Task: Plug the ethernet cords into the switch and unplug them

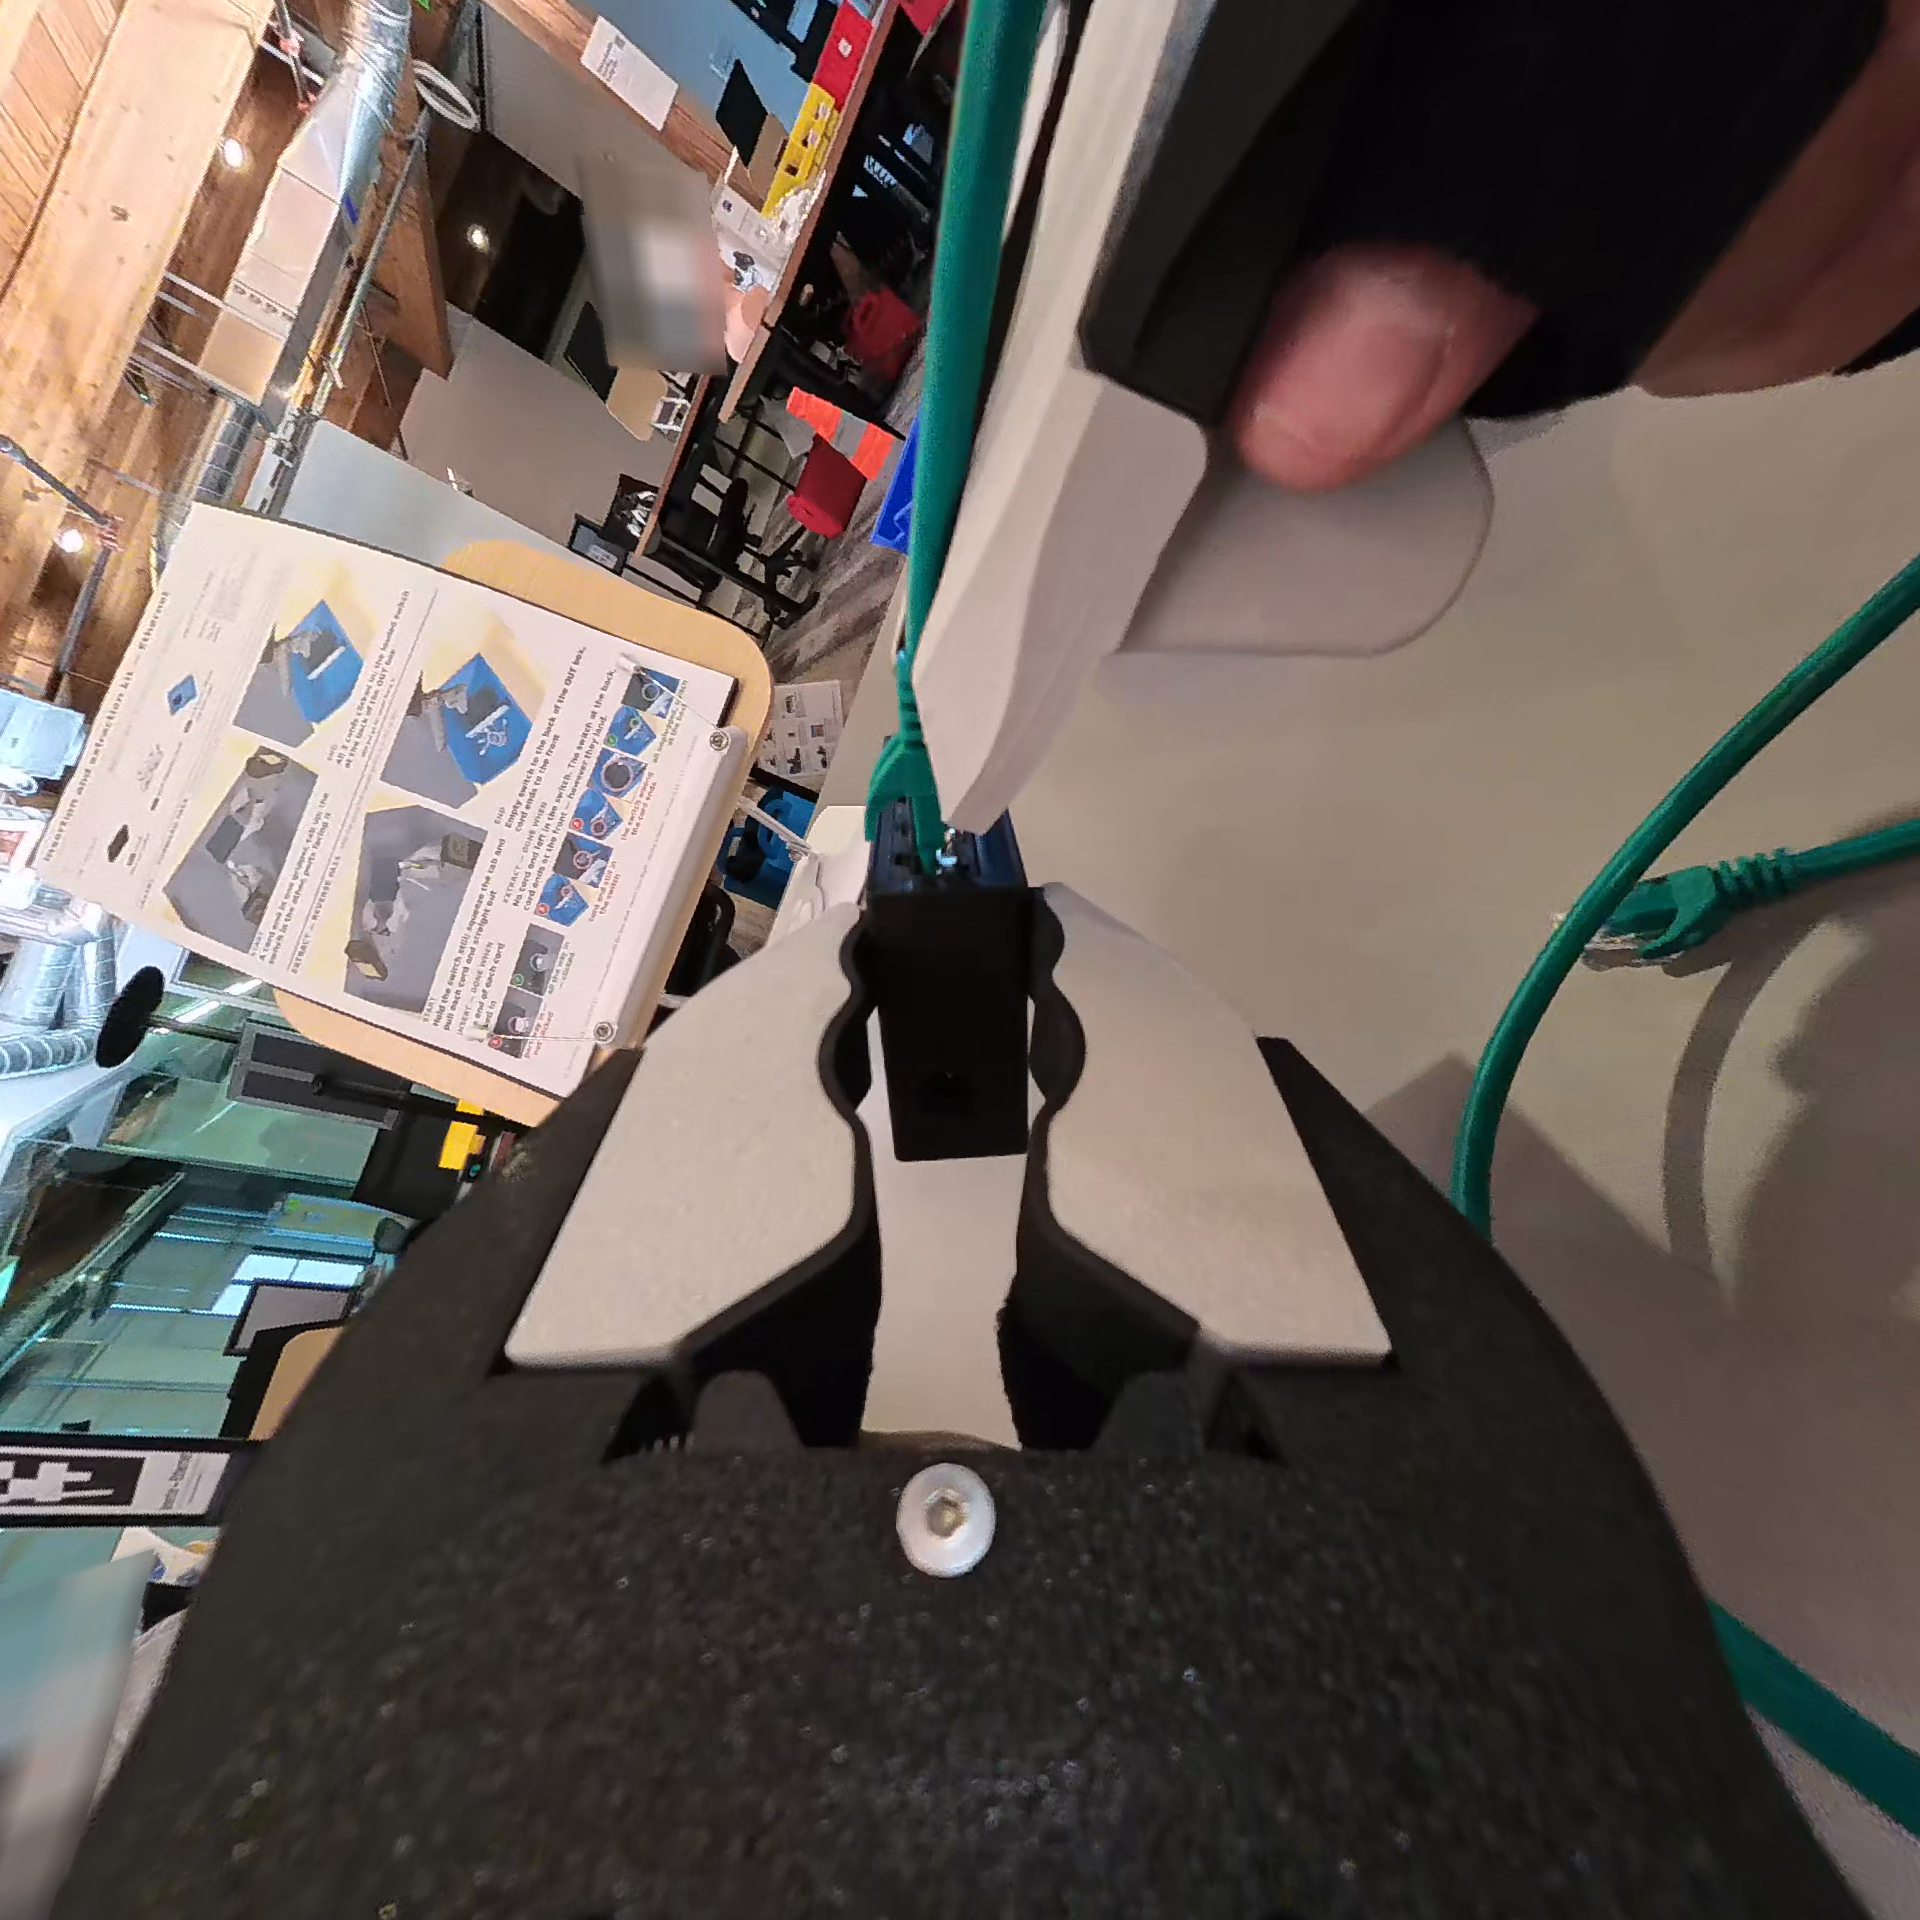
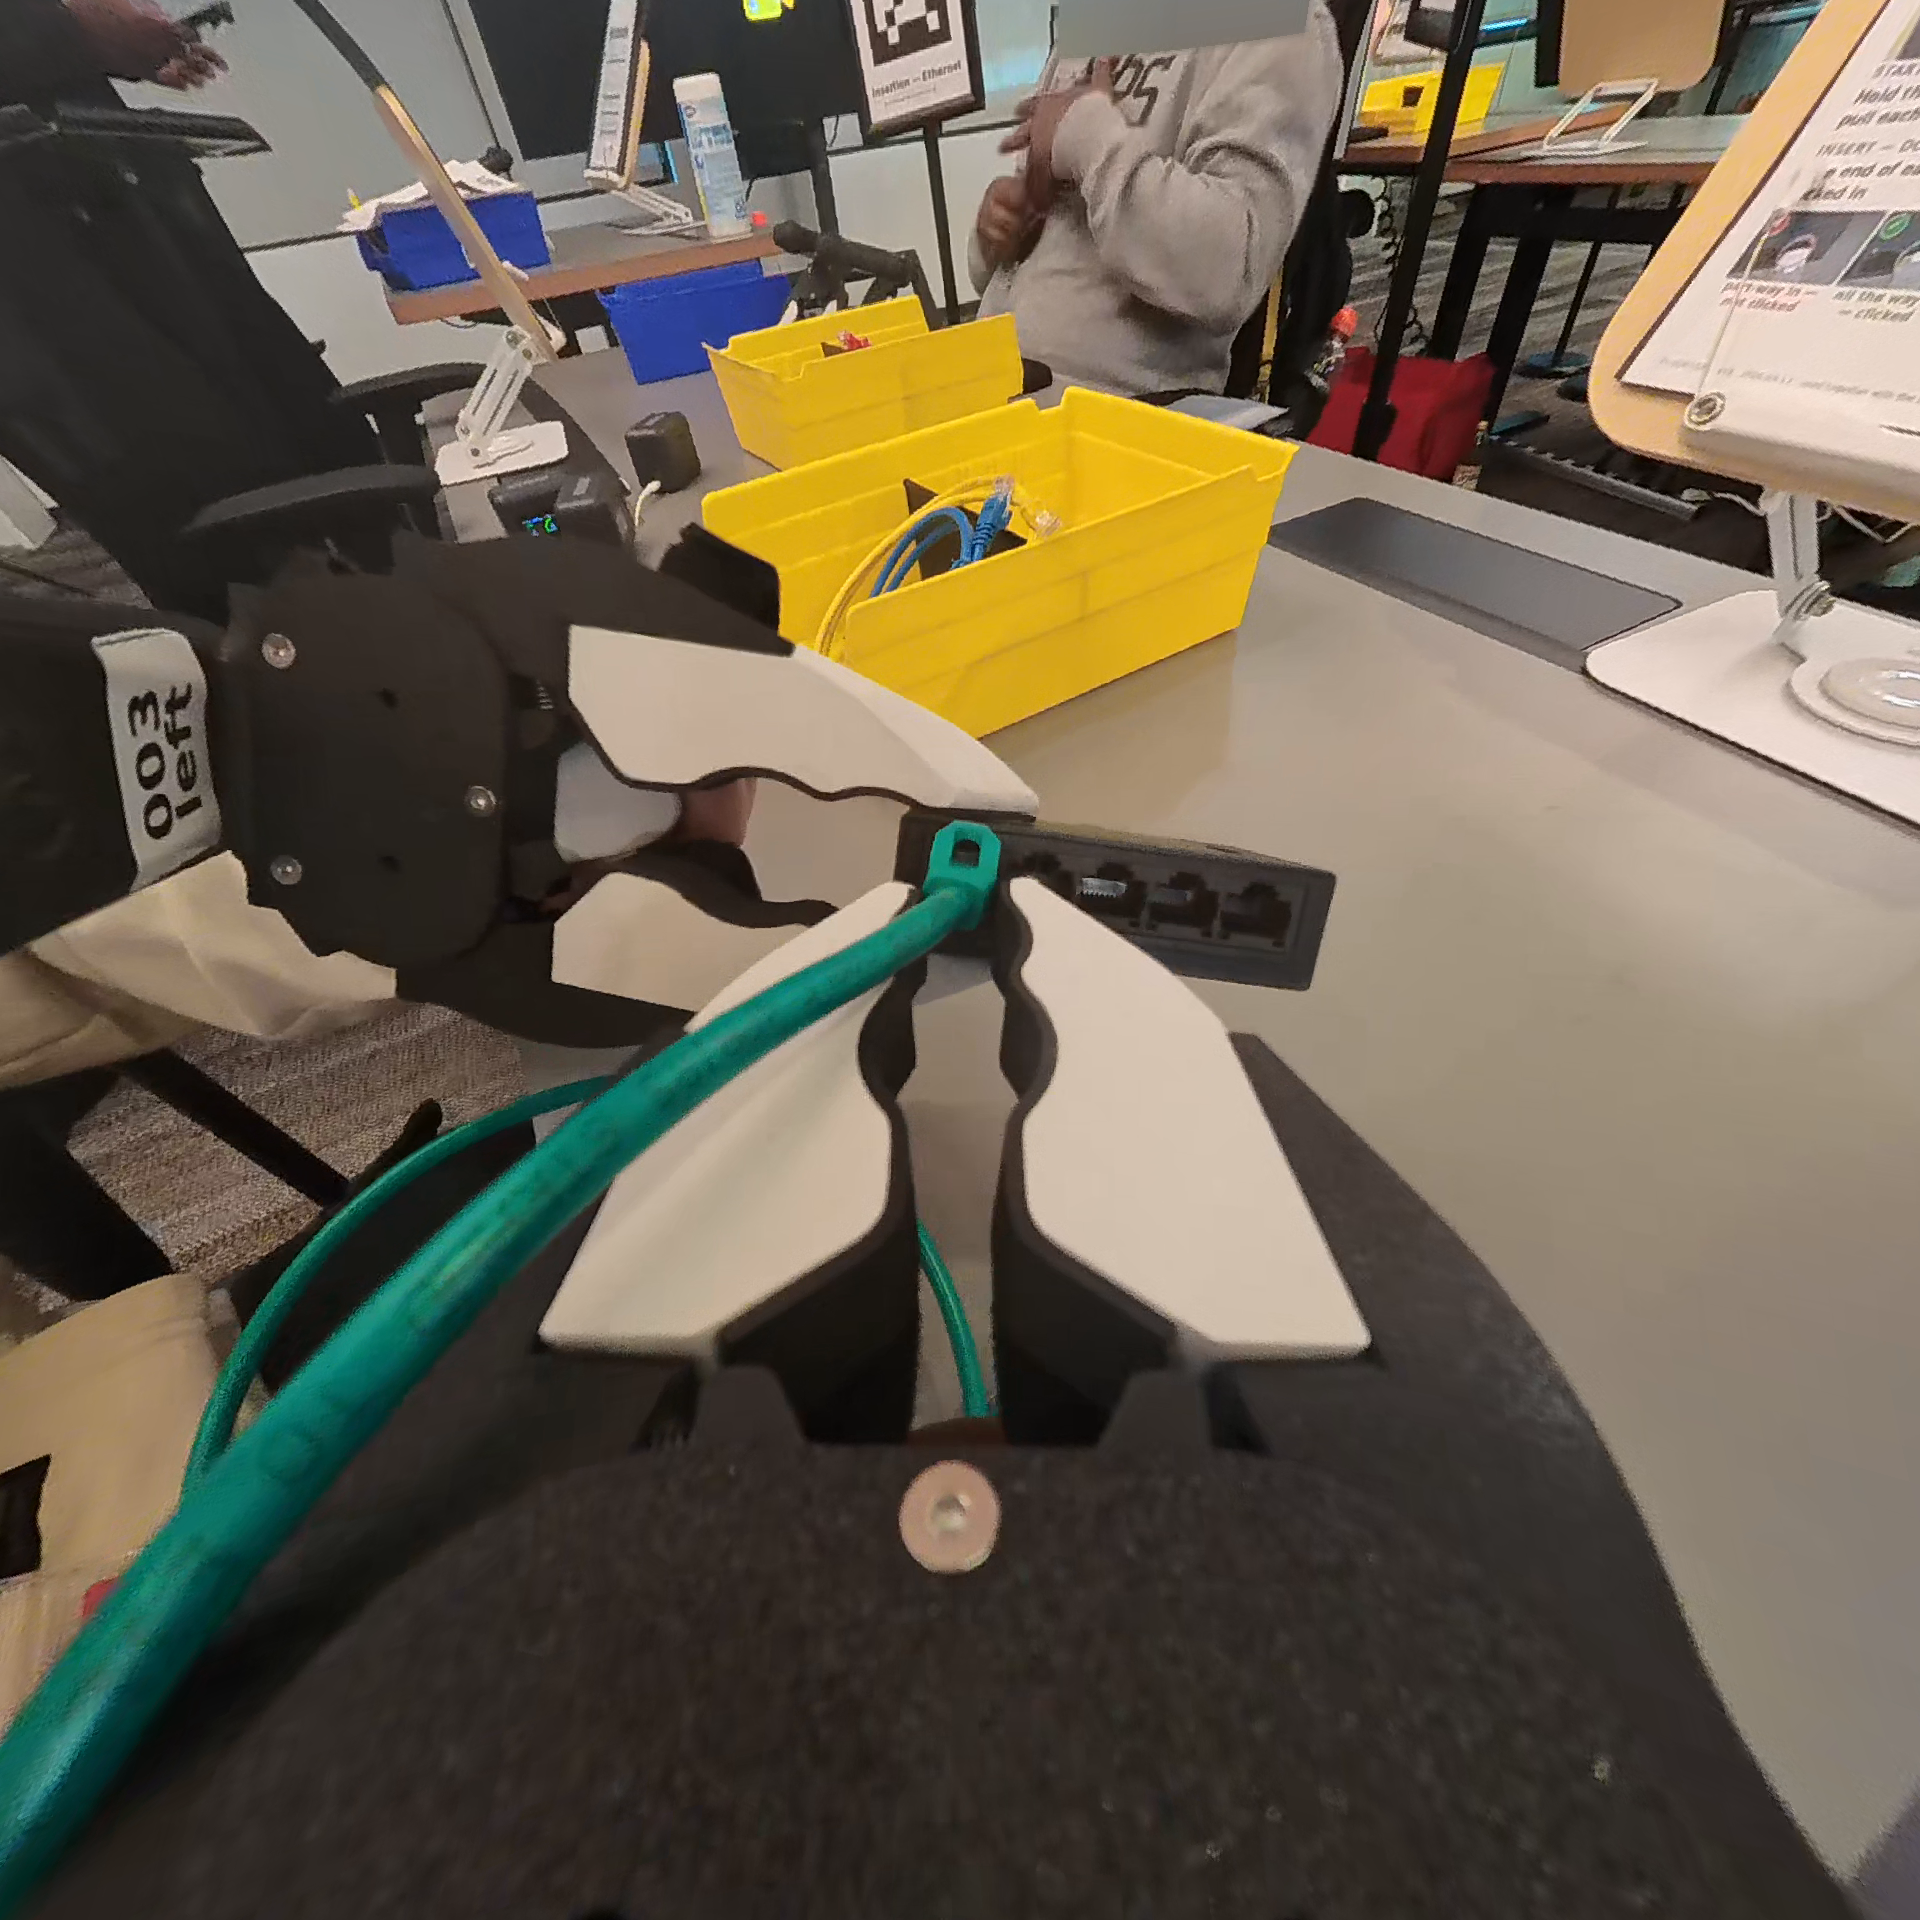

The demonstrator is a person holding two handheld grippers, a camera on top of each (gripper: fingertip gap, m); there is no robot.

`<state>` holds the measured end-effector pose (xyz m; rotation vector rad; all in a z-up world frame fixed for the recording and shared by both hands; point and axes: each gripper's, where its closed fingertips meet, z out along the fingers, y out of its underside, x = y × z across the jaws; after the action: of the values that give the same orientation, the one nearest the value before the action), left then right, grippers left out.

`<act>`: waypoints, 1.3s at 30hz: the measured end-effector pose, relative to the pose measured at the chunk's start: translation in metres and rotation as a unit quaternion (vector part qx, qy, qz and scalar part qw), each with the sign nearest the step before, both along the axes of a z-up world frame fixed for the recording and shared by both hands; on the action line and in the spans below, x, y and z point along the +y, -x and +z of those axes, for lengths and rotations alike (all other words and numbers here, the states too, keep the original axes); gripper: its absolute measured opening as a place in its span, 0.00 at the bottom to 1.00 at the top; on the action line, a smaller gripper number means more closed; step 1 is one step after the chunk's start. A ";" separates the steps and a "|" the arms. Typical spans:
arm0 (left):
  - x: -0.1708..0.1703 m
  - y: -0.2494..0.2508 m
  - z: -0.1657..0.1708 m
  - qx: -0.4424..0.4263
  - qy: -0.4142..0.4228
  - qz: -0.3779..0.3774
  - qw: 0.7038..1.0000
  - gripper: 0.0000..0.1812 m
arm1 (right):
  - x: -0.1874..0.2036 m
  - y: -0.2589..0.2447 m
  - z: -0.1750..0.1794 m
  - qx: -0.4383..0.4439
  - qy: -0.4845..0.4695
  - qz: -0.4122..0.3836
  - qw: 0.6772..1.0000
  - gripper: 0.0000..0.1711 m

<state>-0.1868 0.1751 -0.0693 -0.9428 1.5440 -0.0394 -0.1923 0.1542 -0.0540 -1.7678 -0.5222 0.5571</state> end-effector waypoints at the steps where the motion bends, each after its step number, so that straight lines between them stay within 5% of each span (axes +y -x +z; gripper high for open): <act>1: -0.001 0.000 -0.001 0.001 0.002 -0.003 1.000 0.14 | 0.000 0.000 -0.001 0.000 0.001 0.002 1.000 0.07; 13: 0.002 -0.004 -0.006 -0.021 0.042 -0.051 0.998 0.15 | -0.002 -0.005 -0.007 0.023 0.020 0.038 0.999 0.10; 15: 0.009 0.002 -0.002 -0.032 0.044 -0.054 0.997 0.15 | -0.003 -0.022 0.001 -0.012 -0.017 0.025 0.999 0.23; 20: 0.000 0.008 0.025 -0.094 0.101 -0.143 0.980 0.15 | -0.001 -0.071 0.019 -0.074 -0.125 0.014 0.989 0.25; 27: -0.031 0.012 0.049 -0.151 0.187 -0.273 0.931 0.15 | 0.004 -0.028 -0.006 -0.130 -0.146 0.176 0.965 0.34; 31: -0.039 0.007 0.046 -0.132 0.201 -0.277 0.930 0.14 | 0.013 0.003 -0.023 -0.120 -0.141 0.228 0.956 0.34; 33: -0.044 0.007 0.048 -0.136 0.202 -0.285 0.927 0.14 | 0.016 0.013 -0.024 -0.111 -0.161 0.236 0.952 0.21; 35: -0.040 0.011 0.047 -0.133 0.216 -0.283 0.925 0.15 | 0.014 0.012 -0.018 -0.100 -0.188 0.242 0.947 0.20; 39: -0.035 0.018 0.042 -0.145 0.280 -0.313 0.896 0.15 | 0.006 0.008 -0.015 -0.145 -0.202 0.236 0.940 0.18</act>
<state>-0.2047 0.1399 -0.0277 -0.7825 1.5151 -1.0878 -0.2002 0.1597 -0.0693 -1.3323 -1.1987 0.4728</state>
